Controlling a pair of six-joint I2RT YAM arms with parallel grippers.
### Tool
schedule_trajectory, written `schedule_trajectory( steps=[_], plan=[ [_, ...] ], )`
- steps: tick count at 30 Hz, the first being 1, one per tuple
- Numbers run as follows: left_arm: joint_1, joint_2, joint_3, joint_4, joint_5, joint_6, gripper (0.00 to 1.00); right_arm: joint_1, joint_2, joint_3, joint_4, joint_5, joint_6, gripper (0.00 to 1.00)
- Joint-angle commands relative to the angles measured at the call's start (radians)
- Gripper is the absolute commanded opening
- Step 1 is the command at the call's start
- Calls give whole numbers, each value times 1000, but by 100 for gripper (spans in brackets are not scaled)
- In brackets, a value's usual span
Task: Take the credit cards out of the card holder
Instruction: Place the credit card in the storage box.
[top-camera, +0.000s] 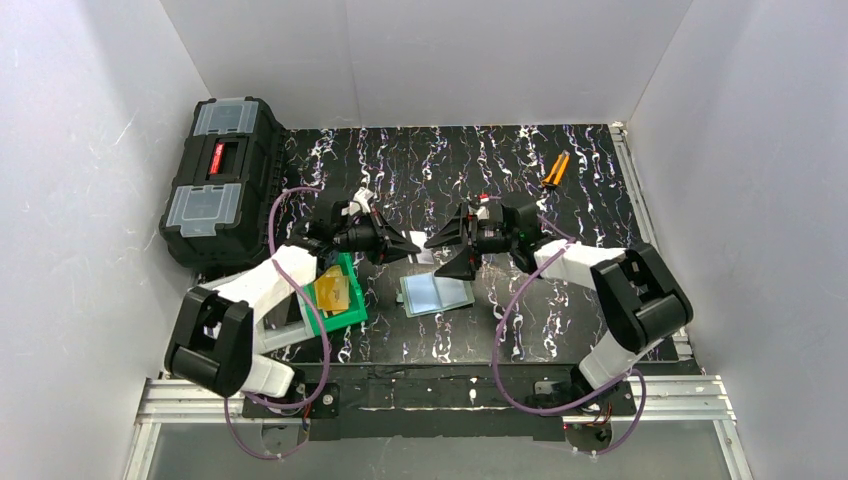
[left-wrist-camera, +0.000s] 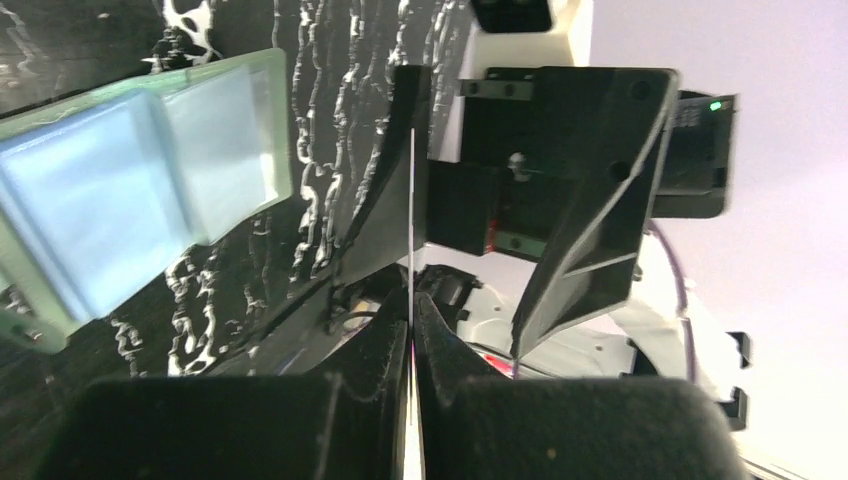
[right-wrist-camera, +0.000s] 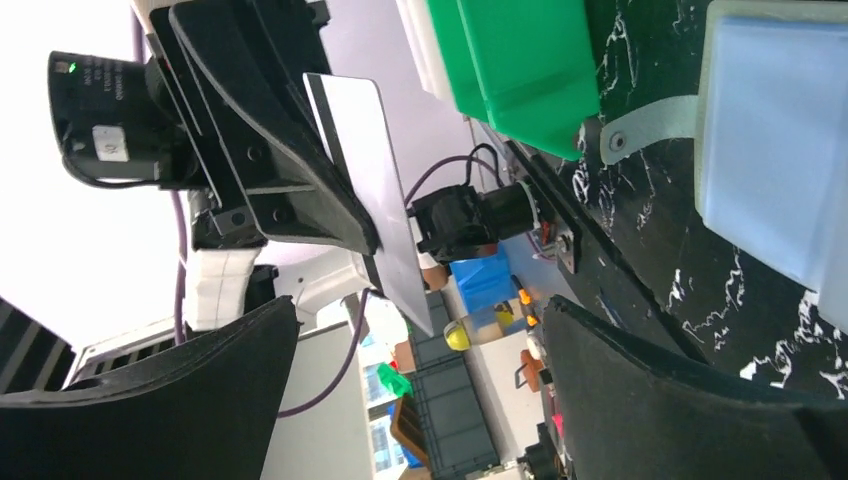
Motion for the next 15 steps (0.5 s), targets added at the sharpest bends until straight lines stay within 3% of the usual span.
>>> schedule_trajectory(
  steps=[1, 5, 9, 15],
  plan=[
    [9, -113, 105, -368, -96, 237, 0, -3, -116, 118, -478, 84, -322, 98],
    [16, -180, 216, -687, -259, 406, 0, -7, -151, 186, -722, 158, -488, 98],
    [18, -241, 338, -997, -544, 537, 0, -8, -167, 215, -869, 210, -589, 98],
    [18, -273, 471, -1363, -949, 564, 0, -8, -184, 199, -950, 246, -667, 98]
  ],
)
